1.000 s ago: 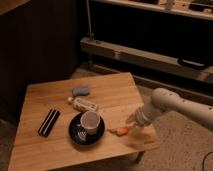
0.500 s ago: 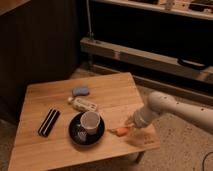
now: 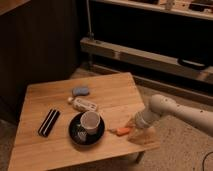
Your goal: Drag the pepper across the table
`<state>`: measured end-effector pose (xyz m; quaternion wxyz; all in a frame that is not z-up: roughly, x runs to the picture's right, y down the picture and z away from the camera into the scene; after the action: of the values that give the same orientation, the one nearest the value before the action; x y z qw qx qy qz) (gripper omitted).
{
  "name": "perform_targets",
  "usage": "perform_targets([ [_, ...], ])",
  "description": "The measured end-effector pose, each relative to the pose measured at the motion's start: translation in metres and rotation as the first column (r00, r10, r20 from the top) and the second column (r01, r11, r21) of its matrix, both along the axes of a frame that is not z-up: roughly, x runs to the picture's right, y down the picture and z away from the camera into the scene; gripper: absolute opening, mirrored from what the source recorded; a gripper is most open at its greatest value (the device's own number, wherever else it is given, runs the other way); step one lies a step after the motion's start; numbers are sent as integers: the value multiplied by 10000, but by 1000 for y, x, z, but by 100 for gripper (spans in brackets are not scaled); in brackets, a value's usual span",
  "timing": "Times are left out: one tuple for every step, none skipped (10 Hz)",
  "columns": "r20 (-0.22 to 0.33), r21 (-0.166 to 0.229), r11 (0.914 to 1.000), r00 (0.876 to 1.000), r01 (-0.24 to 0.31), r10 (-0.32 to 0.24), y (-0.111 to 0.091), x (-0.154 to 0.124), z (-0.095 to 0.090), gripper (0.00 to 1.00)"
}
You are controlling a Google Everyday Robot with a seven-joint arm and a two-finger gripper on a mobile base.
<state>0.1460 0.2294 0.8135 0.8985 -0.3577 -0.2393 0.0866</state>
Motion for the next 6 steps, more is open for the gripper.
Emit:
perform_targets([
  [34,5,10000,10000,28,-28,-1,0,-1,52],
  [40,8,10000,10000,44,-44,-1,1,-3,52],
  [38,-13,10000,10000,56,-56,-1,2,-4,52],
  [55,-27,10000,9999,88,-88,-1,2,-5,52],
  [99,-60,9999,9998,146,-145,-1,0,-5,52],
  [141,-84,9998,9997,202,-200,-1,-2,-6,54],
])
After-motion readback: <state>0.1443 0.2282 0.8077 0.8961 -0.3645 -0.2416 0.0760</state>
